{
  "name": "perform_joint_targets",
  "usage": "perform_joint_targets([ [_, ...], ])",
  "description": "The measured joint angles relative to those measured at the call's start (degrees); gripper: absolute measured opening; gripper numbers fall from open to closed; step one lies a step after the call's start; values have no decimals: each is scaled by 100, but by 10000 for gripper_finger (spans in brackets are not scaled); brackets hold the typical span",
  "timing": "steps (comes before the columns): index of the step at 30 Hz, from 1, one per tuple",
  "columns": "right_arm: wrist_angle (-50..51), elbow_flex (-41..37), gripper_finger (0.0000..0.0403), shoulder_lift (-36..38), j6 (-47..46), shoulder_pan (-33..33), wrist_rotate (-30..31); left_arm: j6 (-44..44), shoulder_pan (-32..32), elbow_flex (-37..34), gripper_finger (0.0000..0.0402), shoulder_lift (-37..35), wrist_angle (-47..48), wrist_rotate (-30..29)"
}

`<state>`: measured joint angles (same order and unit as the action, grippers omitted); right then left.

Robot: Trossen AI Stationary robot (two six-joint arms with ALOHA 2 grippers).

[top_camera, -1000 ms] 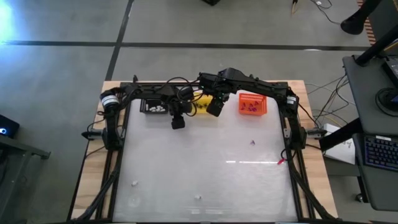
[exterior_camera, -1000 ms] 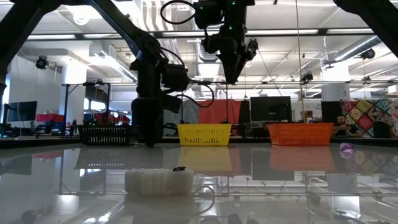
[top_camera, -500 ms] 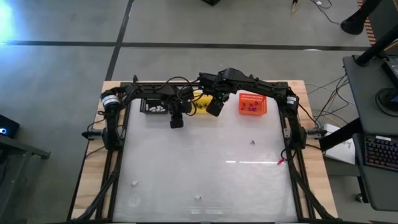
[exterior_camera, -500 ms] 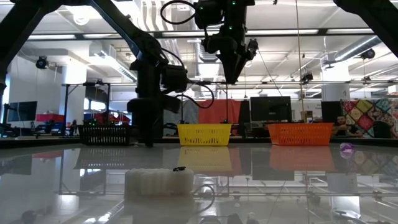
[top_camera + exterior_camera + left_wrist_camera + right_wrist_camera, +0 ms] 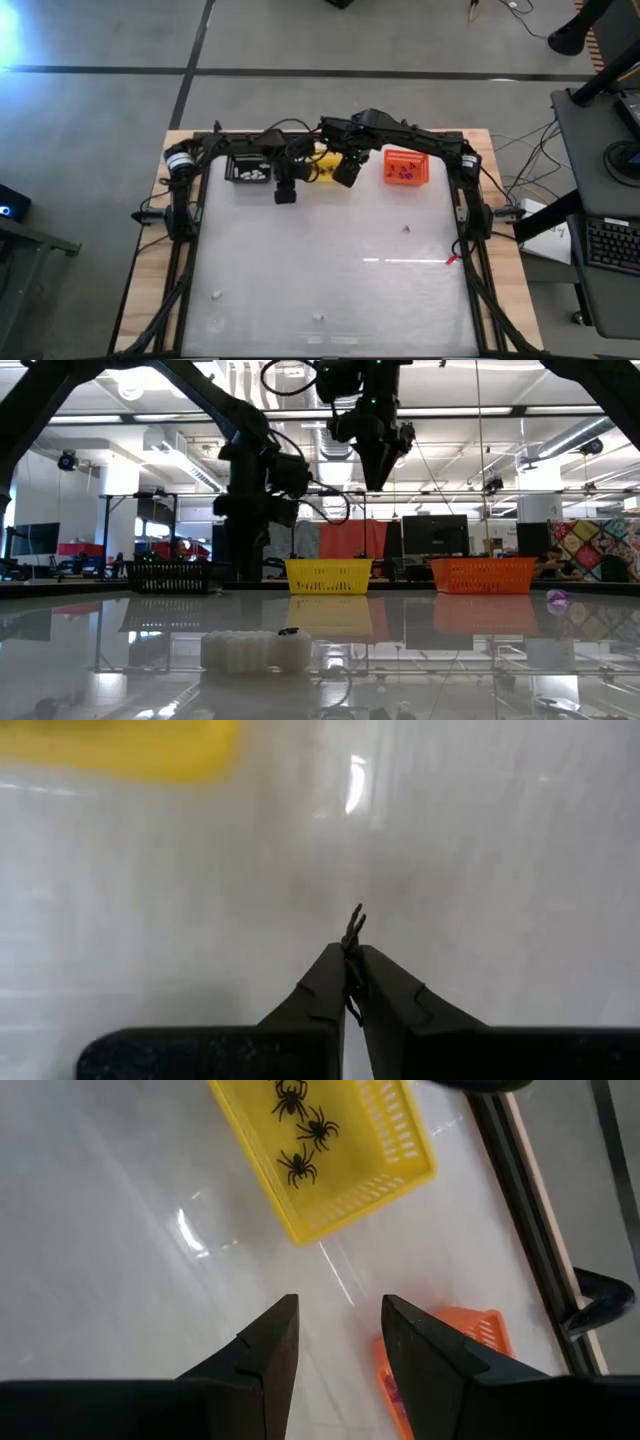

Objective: Sort Halloween decoration
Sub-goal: Put the black spider toy into the yellow basket

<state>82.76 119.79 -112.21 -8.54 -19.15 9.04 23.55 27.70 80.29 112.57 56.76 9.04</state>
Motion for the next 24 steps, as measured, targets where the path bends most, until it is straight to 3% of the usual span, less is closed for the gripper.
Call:
perform_joint_targets([
  [13, 55, 0, 139, 952, -63, -225, 17, 21, 397, 1210, 0, -7, 30, 235],
  [19, 52, 0, 139, 1065, 151, -226, 148, 148, 577, 1607, 0, -13, -173, 891],
  [24, 50, 0, 139, 1008, 316, -226, 162, 123, 571, 1644, 0, 76, -317, 976],
])
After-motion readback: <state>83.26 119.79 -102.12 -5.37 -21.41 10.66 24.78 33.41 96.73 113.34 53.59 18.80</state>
